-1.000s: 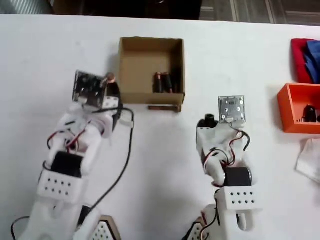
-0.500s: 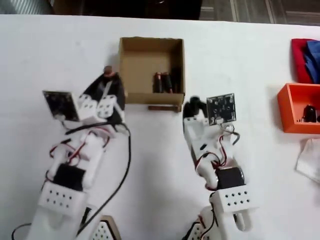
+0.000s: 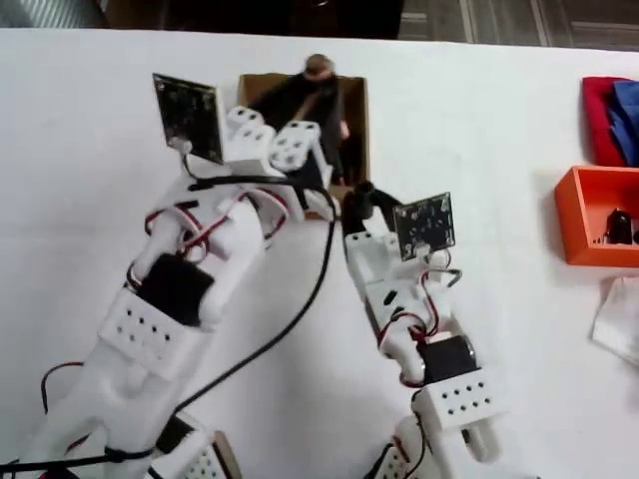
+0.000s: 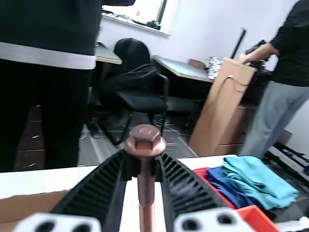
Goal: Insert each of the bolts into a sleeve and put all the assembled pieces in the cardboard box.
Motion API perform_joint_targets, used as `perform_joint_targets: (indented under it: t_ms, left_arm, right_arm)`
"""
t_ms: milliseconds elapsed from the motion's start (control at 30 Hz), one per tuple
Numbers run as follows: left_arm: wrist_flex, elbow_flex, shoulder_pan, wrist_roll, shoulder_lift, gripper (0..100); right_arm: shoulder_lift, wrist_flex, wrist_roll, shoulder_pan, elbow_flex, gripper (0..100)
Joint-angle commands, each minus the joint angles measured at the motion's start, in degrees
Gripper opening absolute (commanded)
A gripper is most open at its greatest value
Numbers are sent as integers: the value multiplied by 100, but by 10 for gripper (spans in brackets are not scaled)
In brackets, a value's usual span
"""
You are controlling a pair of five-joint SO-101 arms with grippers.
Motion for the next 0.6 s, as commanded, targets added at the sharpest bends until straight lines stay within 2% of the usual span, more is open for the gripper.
perform_joint_targets:
  t_ms: [0, 133, 300, 567]
  left_arm:
    - [-26, -224, 220, 9, 18, 26]
    - [-26, 110, 220, 35, 0, 26]
    - [-413, 171, 220, 9, 0, 26]
    - [-413, 189, 237, 9, 62, 26]
  right_arm:
    - [-198, -163, 62, -13, -62, 23]
    - [-189, -541, 62, -22, -114, 23]
    - [-154, -1138, 105, -13, -88, 23]
    - [-154, -1182, 105, -31, -88, 23]
